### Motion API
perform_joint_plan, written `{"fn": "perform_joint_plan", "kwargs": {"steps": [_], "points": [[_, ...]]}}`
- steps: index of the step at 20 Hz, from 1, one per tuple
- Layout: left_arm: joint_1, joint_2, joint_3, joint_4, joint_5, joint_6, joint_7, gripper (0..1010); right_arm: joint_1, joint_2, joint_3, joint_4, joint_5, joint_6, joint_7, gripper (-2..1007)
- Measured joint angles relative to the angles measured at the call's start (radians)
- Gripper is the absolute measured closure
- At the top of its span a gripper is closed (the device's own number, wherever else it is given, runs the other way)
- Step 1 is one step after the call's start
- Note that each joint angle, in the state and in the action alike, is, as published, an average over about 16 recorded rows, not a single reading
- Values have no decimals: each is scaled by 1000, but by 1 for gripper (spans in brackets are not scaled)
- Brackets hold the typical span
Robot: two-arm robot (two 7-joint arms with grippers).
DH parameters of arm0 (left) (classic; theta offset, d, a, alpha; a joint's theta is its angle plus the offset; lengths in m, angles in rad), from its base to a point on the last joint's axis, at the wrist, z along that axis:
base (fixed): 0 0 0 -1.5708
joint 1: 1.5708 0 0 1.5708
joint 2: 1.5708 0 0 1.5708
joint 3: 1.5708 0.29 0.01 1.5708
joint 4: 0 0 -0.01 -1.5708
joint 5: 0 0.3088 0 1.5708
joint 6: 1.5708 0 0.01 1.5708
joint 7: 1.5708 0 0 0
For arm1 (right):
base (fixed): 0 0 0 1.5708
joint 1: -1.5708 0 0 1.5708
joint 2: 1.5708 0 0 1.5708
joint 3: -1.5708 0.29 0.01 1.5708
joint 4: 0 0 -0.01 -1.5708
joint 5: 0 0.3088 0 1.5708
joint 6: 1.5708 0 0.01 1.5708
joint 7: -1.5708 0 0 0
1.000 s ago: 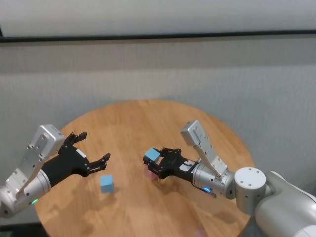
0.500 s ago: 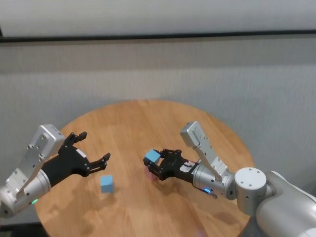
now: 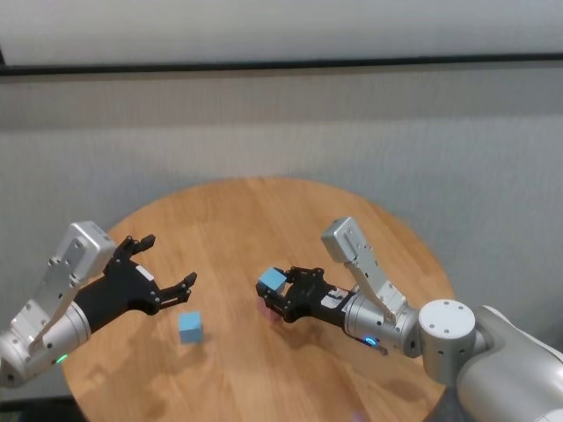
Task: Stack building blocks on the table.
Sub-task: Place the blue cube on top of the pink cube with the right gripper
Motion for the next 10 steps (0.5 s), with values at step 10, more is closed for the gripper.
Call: {"fn": "perform_joint_plan", "kwargs": {"steps": [10], "points": [[0, 0, 0, 0, 0, 0, 0, 11, -9, 2, 1, -17, -3, 14, 1, 600]]}}
